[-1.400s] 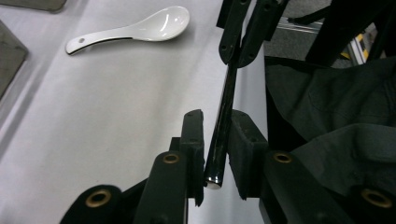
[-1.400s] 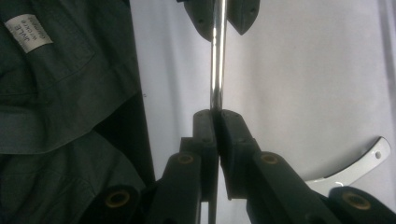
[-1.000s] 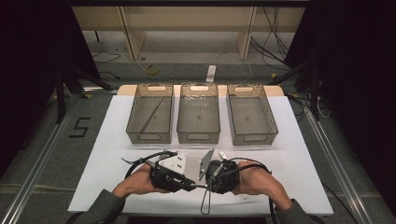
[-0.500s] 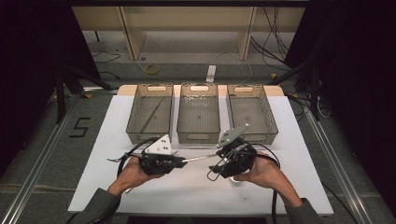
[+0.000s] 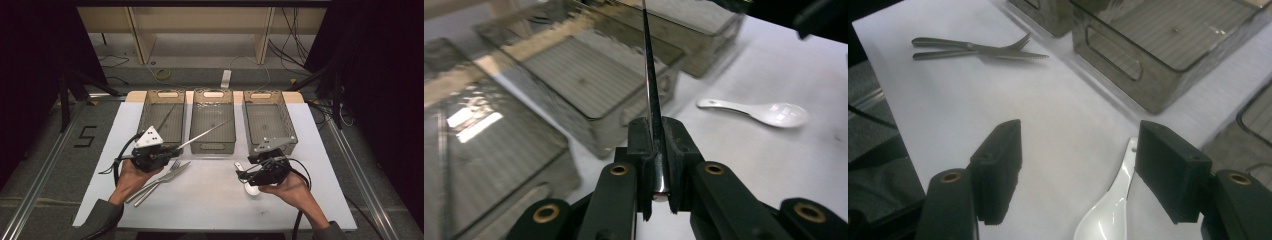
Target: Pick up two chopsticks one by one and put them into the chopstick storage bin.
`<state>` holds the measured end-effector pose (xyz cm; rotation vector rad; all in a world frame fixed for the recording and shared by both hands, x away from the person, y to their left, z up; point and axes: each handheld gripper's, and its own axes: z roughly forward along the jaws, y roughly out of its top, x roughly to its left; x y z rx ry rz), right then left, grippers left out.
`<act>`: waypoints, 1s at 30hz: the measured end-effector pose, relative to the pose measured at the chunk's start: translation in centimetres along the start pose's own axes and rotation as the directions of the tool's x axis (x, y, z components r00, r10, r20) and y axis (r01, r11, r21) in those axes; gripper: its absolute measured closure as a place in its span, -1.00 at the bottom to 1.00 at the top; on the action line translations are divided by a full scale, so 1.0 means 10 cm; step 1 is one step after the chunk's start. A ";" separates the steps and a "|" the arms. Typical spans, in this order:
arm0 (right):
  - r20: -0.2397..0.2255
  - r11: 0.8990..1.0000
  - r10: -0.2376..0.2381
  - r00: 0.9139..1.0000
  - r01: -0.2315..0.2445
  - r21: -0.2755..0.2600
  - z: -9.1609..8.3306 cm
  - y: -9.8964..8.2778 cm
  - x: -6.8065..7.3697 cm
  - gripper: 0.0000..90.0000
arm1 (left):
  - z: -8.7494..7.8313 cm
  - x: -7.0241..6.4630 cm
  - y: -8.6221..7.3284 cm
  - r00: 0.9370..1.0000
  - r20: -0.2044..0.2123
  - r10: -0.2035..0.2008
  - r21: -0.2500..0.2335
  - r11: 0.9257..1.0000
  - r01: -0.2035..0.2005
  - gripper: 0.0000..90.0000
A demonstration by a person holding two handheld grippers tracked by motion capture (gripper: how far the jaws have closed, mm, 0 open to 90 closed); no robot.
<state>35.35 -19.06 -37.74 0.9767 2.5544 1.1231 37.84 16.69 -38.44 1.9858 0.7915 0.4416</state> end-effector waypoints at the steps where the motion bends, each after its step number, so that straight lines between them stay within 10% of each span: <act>1: 0.003 1.000 0.015 1.000 -0.015 -0.006 0.00 -0.03 -0.02 -0.23 | -0.02 0.04 0.00 1.000 -0.015 -0.011 -0.003 1.000 0.011 0.85; 8: 0.027 0.996 0.088 0.996 -0.088 -0.020 0.03 -0.29 -0.14 -0.28 | -0.10 0.34 -0.04 0.987 -0.128 -0.093 -0.039 0.995 0.088 0.85; 17: 0.022 0.995 0.103 0.994 -0.103 -0.004 0.10 -0.39 -0.16 -0.29 | -0.05 0.65 -0.11 0.956 -0.234 -0.174 -0.048 0.985 0.168 0.85; 30: 0.023 0.993 0.113 0.993 -0.113 -0.019 0.10 -0.46 -0.11 -0.34 | 0.12 0.97 -0.20 0.920 -0.306 -0.246 -0.024 0.968 0.251 0.85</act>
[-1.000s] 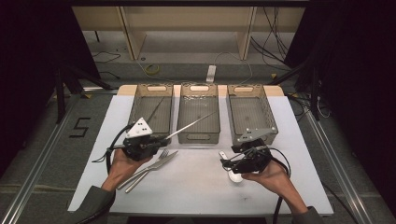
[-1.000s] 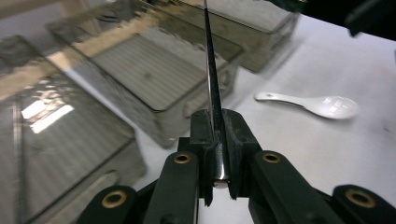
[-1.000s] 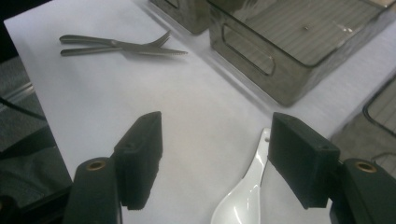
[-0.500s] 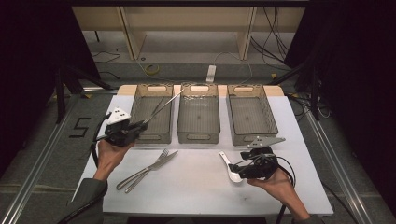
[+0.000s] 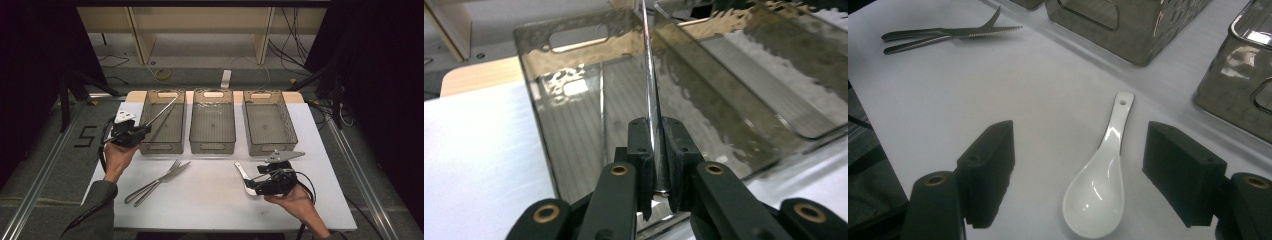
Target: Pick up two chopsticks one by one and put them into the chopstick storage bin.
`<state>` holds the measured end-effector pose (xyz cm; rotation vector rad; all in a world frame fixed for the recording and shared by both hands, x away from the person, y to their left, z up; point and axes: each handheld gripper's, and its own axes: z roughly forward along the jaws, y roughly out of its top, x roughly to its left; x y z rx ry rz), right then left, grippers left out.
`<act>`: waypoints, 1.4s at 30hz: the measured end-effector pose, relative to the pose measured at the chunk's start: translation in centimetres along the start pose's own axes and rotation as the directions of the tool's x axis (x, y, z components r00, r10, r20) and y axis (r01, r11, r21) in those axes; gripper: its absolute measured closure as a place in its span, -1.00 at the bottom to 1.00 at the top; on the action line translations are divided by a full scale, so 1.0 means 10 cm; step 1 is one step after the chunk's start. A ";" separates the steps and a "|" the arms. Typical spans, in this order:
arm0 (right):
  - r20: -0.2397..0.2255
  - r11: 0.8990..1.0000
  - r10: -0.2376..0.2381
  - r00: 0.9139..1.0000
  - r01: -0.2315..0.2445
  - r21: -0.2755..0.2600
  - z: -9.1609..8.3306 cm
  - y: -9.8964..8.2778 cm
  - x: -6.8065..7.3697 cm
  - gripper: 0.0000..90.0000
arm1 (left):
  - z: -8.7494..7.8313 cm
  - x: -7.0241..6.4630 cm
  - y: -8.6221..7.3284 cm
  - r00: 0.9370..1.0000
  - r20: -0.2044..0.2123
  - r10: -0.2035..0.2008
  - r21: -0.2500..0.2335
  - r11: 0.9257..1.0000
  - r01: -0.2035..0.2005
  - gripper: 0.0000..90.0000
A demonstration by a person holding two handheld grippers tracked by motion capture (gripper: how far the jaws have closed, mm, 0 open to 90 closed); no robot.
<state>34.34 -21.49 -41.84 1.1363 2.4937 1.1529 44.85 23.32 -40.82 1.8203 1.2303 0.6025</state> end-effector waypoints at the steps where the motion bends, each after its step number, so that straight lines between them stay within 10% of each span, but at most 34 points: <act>1: 0.001 1.000 0.001 1.000 -0.001 0.000 0.00 -0.01 0.00 -0.35 | 0.01 0.01 0.00 1.000 -0.003 -0.007 0.001 1.000 0.007 0.85; 31: -0.001 1.000 0.009 1.000 -0.009 0.009 0.01 -0.04 0.01 -0.35 | 0.37 0.06 0.02 0.998 -0.058 -0.031 0.130 0.991 0.038 0.81; 42: -0.003 1.000 0.011 1.000 -0.011 0.006 -0.01 -0.03 0.01 -0.35 | 0.28 -0.03 0.09 0.998 -0.004 -0.064 0.100 0.993 0.064 -0.20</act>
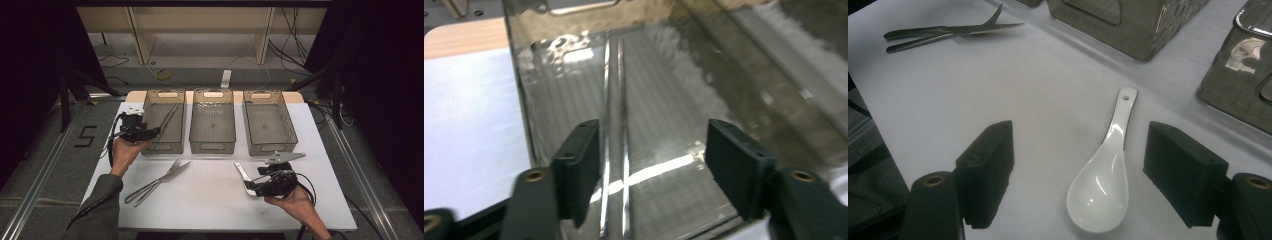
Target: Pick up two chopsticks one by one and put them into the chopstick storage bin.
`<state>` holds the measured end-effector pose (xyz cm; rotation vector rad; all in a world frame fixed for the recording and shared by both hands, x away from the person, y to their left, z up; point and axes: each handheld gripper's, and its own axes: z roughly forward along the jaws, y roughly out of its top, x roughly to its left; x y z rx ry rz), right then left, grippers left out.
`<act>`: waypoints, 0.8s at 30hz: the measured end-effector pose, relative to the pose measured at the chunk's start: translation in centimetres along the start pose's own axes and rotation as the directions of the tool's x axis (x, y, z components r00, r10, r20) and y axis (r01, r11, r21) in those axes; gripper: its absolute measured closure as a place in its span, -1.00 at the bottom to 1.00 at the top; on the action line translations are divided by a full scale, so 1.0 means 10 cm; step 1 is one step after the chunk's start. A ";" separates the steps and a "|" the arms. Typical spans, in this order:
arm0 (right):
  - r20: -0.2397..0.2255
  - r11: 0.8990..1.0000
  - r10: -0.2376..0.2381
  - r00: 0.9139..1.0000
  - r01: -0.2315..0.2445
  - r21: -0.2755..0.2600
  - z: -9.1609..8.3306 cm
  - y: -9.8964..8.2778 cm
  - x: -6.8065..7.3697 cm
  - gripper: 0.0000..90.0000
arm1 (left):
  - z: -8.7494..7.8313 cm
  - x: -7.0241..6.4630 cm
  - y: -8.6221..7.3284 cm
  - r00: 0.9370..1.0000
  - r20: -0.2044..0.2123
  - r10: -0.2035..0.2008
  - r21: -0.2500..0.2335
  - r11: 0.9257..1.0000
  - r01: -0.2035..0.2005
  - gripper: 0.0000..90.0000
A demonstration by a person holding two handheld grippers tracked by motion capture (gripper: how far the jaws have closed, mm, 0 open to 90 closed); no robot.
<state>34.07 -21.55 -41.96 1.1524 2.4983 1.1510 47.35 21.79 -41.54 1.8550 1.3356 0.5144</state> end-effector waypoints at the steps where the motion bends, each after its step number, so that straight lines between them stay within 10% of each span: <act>1: 0.000 1.000 0.002 1.000 -0.002 0.003 0.00 0.00 0.00 -0.35 | -0.02 -0.01 0.01 1.000 0.031 -0.006 -0.011 1.000 0.007 -0.25; 11: 0.026 1.000 0.004 1.000 -0.005 0.031 0.05 0.07 -0.05 -0.35 | -0.24 -0.20 0.01 0.988 0.153 0.032 -0.061 0.998 -0.023 -0.59; 24: 0.066 0.993 0.007 0.998 -0.015 0.121 0.21 0.28 -0.21 -0.35 | -0.55 -0.43 -0.20 0.977 0.197 0.075 -0.098 0.994 -0.057 -0.65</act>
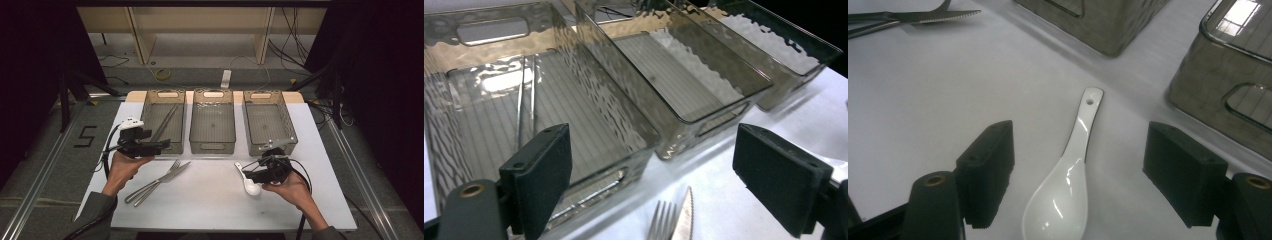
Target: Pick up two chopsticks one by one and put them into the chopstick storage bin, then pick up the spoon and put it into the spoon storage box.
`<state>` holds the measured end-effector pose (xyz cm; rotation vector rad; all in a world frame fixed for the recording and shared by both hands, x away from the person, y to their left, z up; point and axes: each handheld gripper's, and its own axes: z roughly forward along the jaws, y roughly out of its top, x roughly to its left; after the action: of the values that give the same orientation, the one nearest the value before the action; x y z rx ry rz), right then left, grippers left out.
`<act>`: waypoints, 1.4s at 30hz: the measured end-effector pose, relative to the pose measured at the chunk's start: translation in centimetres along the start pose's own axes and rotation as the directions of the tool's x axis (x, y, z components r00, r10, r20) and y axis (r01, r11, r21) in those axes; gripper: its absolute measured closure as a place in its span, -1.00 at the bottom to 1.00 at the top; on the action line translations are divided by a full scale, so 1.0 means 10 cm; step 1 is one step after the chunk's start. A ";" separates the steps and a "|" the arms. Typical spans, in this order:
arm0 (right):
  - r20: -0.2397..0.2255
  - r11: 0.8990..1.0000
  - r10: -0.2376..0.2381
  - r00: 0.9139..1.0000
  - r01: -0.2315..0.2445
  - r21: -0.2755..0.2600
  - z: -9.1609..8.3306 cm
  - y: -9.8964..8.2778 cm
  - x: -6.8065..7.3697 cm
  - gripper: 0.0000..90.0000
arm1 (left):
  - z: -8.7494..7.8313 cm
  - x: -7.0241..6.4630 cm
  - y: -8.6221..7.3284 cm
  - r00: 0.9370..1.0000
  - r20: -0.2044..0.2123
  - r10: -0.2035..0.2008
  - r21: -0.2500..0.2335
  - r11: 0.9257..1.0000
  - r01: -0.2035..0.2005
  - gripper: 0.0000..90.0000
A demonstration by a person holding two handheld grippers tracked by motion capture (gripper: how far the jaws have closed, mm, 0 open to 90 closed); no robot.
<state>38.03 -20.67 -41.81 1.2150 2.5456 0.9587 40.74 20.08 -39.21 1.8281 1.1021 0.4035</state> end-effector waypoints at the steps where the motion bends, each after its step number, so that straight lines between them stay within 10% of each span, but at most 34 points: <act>1: -0.001 1.000 -0.002 1.000 0.002 0.009 0.02 0.02 -0.01 -0.35 | 0.00 -0.01 -0.01 1.000 0.002 0.002 -0.004 1.000 -0.002 -0.65; 42: -0.029 0.964 -0.026 0.999 0.032 0.264 0.55 0.25 -0.11 -0.11 | -0.24 -0.22 -0.41 1.000 0.012 -0.008 -0.020 1.000 0.008 -0.66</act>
<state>42.54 -17.71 -44.75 1.2318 2.7721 0.6451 35.85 20.27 -41.00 1.8061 1.0931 0.3969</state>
